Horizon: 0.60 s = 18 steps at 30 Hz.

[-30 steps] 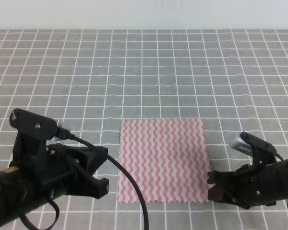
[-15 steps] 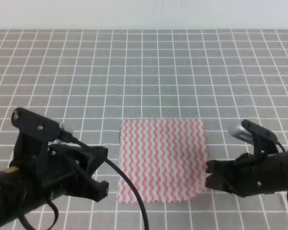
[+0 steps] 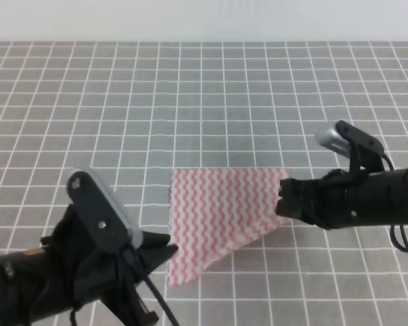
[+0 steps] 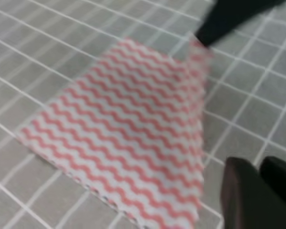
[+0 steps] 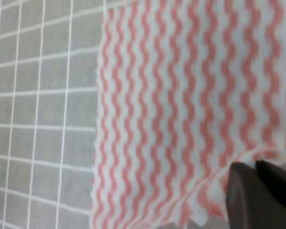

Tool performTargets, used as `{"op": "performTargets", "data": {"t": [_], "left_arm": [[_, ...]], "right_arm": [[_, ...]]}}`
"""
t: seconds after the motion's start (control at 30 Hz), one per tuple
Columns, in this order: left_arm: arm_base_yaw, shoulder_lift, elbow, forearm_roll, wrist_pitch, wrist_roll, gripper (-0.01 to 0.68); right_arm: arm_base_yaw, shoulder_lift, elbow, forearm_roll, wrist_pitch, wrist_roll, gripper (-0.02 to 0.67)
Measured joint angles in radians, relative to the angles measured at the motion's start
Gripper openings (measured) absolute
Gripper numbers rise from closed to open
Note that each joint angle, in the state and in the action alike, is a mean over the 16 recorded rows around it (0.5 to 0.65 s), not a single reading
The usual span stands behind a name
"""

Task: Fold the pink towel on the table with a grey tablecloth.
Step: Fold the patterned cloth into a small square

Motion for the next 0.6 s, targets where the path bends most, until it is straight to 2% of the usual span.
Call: {"op": "performTargets", "data": {"t": [0.23,0.37,0.6], "left_arm": [[-0.006,0.092,-0.010,-0.005,0.039,0.109,0.354],[-0.010,0.154,-0.023,-0.007,0.043,0.173,0.446],[-0.018,0.242,-0.050,-0.007,0.046,0.277,0.475]], "right_arm": [[0.000,0.030,-0.049,0.005,-0.005,0.000,-0.011],[0.000,0.044,-0.064,0.011,-0.009,0.000,-0.011],[0.000,0.053,-0.077,0.024,-0.017,-0.001,-0.011]]}}
